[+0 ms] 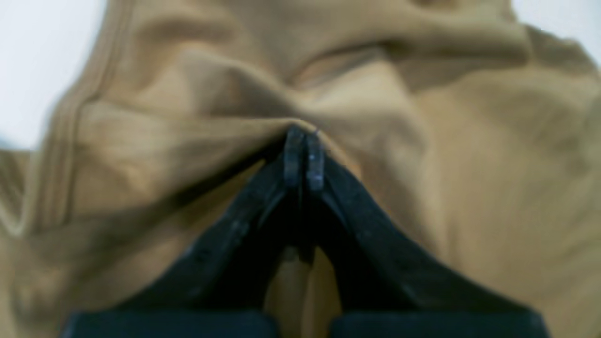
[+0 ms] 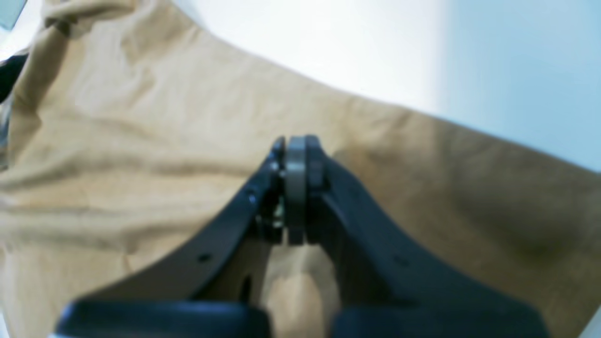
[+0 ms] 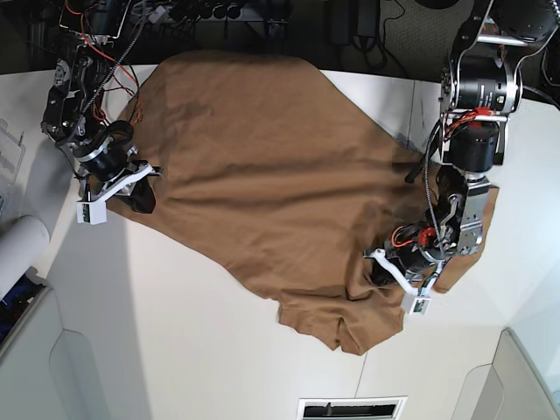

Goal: Layout the t-shirt on the table in an organized manner, then fold the t-shirt properly
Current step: 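Grasp the shirt hem area with the left gripper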

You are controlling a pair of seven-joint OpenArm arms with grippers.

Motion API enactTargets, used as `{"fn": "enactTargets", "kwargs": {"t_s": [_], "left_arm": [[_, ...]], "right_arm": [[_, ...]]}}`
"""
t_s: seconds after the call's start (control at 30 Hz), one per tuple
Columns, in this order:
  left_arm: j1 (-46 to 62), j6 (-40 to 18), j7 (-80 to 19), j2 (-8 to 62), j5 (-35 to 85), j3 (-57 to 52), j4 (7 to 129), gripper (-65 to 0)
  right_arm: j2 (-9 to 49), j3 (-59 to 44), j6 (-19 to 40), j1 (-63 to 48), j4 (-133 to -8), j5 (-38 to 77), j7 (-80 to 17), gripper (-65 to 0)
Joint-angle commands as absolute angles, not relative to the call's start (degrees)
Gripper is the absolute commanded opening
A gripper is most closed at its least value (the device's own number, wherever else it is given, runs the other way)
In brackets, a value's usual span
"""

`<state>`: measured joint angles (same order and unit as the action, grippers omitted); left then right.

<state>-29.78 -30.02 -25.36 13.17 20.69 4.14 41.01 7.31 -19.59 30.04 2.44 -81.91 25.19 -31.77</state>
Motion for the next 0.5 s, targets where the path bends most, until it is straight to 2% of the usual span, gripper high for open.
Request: {"fn": "enactTargets", "kwargs": {"t_s": [0.0,0.27,0.47], "left_arm": [[-31.5,-30.0,-27.2,12.3,19.8,4.3,39.6,-65.0],[-33.5,-31.4,-29.2,5.5,18.5,4.3,36.5,-65.0],[-35.3,-38.1,-36.6,7.7,28.6,4.3,37.7,-65.0]], "right_arm": [[7.7,-19.7,30.4,3.3,-83.0,26.6,-30.8,-65.0],[7.7,-19.7,30.5,3.3,-83.0,28.5,-30.9,-65.0],[7.7,-19.7,32.2,3.3,-83.1,33.3,-30.9,-65.0]]}}
